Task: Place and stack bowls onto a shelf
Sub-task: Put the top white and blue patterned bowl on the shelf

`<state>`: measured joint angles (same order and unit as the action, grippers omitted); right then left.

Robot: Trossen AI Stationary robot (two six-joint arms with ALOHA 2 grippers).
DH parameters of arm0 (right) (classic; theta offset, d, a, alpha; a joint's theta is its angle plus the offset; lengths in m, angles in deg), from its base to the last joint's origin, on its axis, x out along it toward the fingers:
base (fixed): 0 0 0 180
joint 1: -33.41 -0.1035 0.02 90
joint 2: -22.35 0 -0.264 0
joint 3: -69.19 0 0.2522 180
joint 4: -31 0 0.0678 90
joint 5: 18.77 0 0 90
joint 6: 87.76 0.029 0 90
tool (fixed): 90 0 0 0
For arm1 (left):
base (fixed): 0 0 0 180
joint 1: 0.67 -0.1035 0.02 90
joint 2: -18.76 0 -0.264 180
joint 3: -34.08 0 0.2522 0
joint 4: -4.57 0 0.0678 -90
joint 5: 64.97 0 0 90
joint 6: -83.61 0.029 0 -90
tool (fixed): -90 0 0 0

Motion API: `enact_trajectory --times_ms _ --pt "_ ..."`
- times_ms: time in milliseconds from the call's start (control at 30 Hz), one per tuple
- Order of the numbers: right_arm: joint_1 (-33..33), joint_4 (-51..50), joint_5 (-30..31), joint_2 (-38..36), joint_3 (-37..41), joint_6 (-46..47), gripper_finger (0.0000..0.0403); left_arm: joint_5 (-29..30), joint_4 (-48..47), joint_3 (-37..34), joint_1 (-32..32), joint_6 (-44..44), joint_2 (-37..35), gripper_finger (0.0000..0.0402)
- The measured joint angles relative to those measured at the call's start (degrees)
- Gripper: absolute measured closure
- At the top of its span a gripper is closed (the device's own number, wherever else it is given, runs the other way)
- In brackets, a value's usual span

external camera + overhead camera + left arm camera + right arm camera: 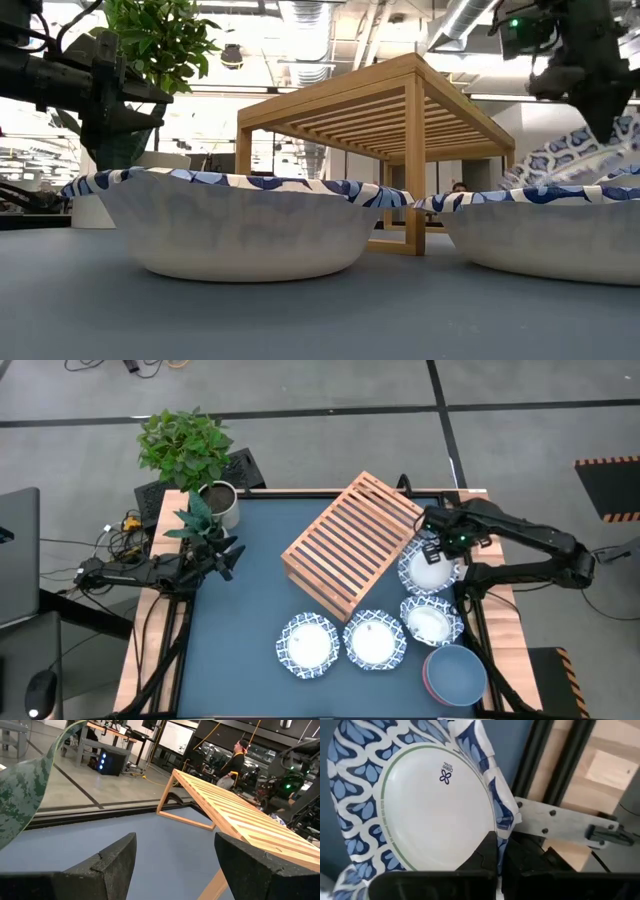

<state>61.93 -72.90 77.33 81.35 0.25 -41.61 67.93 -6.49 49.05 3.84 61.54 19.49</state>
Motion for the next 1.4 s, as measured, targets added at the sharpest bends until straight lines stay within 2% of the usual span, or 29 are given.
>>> enact_trajectory --times_ms 367,733,867,1167,1267,1400 --pt "0.02 -0.18 -4.28 -1.76 -7.02 -1.14 0.0379 0.02 0.0 -0.02 0.0 -0.09 0.0 0.0148" --pt "-2.9 0.12 -10.4 -2.51 -7.36 1.76 0.0379 0.0 -0.01 -0.02 0.0 -0.13 0.01 0.0148" --pt "-6.2 0.19 -15.1 -2.51 -7.36 2.03 0.0379 0.0 0.0 -0.02 0.0 -0.09 0.0 0.0148" --pt "-18.05 0.26 -30.85 -2.51 -7.36 3.4 0.0379 0.02 -0.02 -0.02 0.0 -0.07 0.02 0.0148" --pt "-22.63 3.87 -31.68 -2.55 -7.36 2.73 0.0379 0.0 -0.01 -0.02 0.0 -0.07 0.0 0.0148" --pt "-24.94 15.77 -29.49 -3.16 -7.36 0.68 0.0379 0.05 0.0 -0.02 0.0 -0.04 0.0 0.0148"
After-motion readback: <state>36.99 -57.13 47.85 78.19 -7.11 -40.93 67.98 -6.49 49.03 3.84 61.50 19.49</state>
